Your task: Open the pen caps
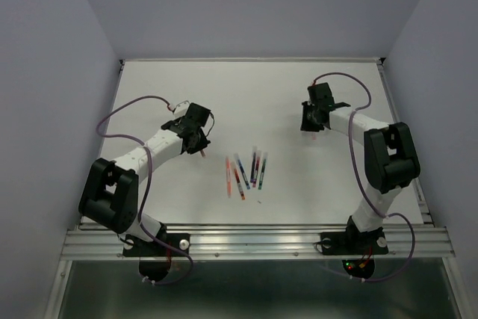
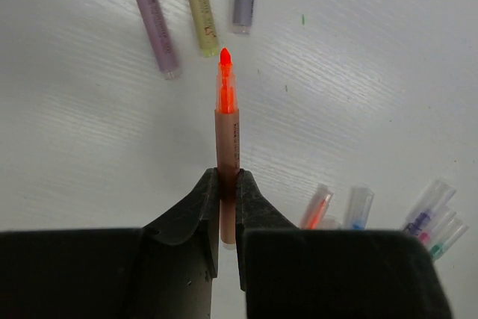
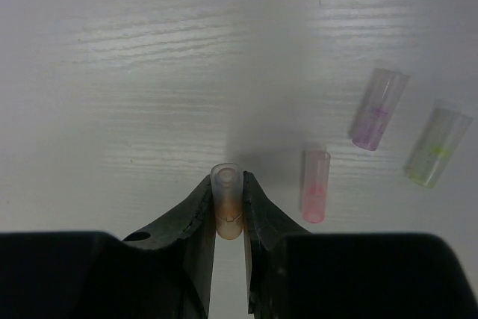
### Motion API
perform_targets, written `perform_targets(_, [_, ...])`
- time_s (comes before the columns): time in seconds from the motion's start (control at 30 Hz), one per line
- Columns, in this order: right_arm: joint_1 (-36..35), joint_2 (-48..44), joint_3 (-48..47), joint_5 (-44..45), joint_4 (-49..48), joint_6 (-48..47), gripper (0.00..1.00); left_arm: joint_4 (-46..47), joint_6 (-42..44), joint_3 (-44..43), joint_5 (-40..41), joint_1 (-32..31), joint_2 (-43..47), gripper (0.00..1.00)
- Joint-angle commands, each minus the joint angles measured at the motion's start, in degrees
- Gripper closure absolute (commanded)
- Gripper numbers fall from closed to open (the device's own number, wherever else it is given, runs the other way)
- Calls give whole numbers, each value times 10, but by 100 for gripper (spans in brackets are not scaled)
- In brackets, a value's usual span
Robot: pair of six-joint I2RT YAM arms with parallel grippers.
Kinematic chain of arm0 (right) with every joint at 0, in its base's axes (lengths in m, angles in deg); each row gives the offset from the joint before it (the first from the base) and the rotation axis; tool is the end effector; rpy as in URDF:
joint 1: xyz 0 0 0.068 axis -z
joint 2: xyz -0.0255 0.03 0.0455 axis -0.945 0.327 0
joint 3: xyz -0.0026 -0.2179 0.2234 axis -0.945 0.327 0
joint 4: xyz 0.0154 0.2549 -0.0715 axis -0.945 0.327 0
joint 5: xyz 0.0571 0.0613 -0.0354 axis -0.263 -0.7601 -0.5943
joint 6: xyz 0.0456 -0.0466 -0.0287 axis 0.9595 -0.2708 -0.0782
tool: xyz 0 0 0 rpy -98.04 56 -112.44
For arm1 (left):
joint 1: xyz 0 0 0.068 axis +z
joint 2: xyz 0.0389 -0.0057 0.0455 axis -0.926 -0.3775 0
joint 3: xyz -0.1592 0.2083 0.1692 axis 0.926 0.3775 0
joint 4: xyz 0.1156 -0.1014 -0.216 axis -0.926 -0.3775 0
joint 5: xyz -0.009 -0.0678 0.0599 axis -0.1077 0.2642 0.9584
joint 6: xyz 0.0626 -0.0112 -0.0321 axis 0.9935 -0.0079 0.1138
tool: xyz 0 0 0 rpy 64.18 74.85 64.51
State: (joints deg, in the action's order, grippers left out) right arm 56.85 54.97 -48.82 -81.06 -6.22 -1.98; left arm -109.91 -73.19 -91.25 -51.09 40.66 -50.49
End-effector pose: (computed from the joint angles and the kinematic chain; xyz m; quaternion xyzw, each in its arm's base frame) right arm 0.3889 0.0939 0.2072 0.0392 0.9484 0.0589 0.3090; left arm 0.2865 -0.1296 0.2389 -0.1818 0.9218 -0.0824 0.3323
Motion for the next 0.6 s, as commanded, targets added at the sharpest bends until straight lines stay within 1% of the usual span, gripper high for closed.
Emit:
perform_targets(0.0, [-13, 23, -40, 60, 30, -19, 85, -28, -11, -25, 26, 27, 7, 100])
perform_targets(0.03, [-13, 27, -44, 63, 32, -18, 84, -29, -10, -25, 29, 32, 5, 100])
perform_targets(0.1, [-18, 32, -46, 69, 33, -15, 83, -30, -9, -24, 38, 41, 2, 100])
perform_targets(0.2, [-18, 41, -50, 76, 41, -11, 80, -28, -8, -18, 31, 61, 2, 100])
perform_targets(0.27, [-18, 44, -53, 83, 44, -9, 74, -25, -6, -12, 31, 73, 2, 100])
perform_targets(0.43, [-24, 43, -53, 89, 49, -6, 70, -18, -9, -1, 24, 95, 2, 100])
perform_targets(0.47, [-24, 42, -53, 88, 49, -7, 68, -17, -5, -1, 27, 101, 2, 100])
perform_targets(0.57, [-24, 38, -56, 89, 49, -6, 66, -18, -9, -2, 39, 117, 2, 100])
